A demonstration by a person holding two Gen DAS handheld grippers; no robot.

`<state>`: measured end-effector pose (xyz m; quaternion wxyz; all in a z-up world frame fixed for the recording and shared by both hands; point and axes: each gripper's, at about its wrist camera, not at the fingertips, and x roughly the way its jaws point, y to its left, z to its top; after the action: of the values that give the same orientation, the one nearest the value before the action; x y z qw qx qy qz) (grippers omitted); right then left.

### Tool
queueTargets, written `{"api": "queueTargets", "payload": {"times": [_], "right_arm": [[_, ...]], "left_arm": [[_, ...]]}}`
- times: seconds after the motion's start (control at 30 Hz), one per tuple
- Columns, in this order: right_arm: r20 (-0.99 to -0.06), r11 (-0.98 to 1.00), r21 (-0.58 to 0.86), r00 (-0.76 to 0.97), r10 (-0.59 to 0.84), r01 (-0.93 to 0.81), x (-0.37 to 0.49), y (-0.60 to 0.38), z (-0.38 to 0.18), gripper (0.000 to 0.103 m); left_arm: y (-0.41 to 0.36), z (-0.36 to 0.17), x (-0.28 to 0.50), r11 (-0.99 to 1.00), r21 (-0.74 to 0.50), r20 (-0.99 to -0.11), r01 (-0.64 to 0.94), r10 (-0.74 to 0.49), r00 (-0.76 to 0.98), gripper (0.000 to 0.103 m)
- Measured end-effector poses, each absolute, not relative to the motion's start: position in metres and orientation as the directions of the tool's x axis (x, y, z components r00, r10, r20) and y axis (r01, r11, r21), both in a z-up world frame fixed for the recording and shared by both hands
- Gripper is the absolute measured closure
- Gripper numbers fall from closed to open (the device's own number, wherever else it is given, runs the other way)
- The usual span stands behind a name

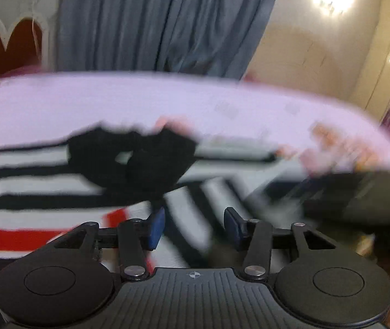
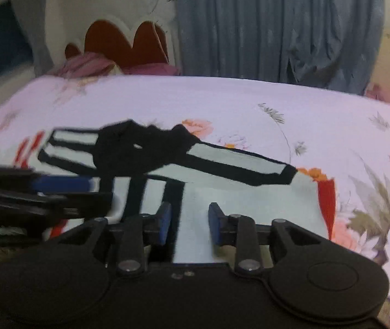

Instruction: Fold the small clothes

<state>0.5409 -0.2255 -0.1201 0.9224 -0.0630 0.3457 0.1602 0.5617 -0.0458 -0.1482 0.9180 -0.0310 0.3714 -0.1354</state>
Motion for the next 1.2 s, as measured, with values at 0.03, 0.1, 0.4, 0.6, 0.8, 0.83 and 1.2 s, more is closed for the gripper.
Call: {"api": "queueTargets", "payload": {"times": [0.03,0.1,0.4,0.6,0.8,0.83,1.2], "right_arm": [[-0.648,0.966,-0.04,0.742,0.17,-0.256,0.547,-0.242,-0.12,0.076],[-0.677,0.996,0.009,0.732,0.072,-0.09,0.565,-0.287,-0.121,0.083],[-0.653,0.995,-0.015,0.755,0.067,-0.101,0.555,-0.294,-0.1,0.086],[-0.706,0.991,0.0,0.702,0.096,-0.136,0.542,-0.278,-0.123,0.089],[-0.713,0.98,-0.046,0.694,0.105,-0.195,0.482,-0.273,-0.114,0.086],[-0.715,0.975,-0.061,0.691,0.105,-0.212,0.469,-0.27,-0.118,0.086],[-0.726,0.964,-0.051,0.672,0.143,-0.26,0.444,-0.245,-0.123,0.085]], "left_arm": [[-0.037,-0.15,0.559,0.963,-0.14,-0.661,0.231,-0.265,0.703,0.06],[-0.026,-0.147,0.556,0.974,-0.082,-0.672,0.213,-0.212,0.709,0.061],[-0.047,-0.117,0.536,0.959,-0.095,-0.609,0.267,-0.268,0.746,0.06],[-0.108,-0.14,0.532,0.916,-0.068,-0.699,0.395,-0.326,0.637,0.06],[-0.097,-0.121,0.497,0.894,-0.123,-0.655,0.431,-0.399,0.642,0.059],[-0.1,-0.122,0.489,0.886,-0.119,-0.664,0.449,-0.407,0.628,0.059],[-0.094,-0.129,0.489,0.912,-0.099,-0.691,0.399,-0.352,0.632,0.059]]}}
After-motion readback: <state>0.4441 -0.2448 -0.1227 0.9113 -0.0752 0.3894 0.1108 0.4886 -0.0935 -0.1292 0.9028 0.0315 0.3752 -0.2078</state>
